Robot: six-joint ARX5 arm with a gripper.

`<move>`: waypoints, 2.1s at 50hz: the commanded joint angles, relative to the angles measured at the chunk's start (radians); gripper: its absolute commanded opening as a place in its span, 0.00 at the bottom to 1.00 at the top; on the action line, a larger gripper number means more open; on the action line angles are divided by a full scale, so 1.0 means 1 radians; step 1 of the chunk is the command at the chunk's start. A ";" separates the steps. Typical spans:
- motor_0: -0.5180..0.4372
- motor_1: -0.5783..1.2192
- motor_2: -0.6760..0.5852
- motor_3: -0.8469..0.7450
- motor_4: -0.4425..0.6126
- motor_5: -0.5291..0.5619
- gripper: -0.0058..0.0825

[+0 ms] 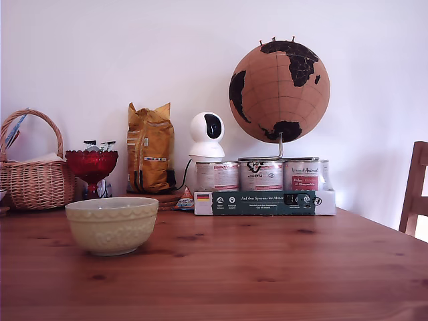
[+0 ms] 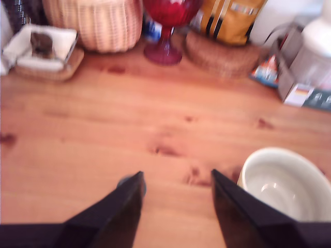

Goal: Pick the grey coffee capsule and place it inside the green bowl

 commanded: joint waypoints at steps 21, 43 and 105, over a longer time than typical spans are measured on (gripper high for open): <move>-0.040 -0.411 -0.271 0.026 -0.120 -0.085 0.63; -0.040 -0.298 -0.480 0.314 -0.133 -0.021 0.72; 0.081 0.938 -0.298 1.252 -0.039 0.159 0.72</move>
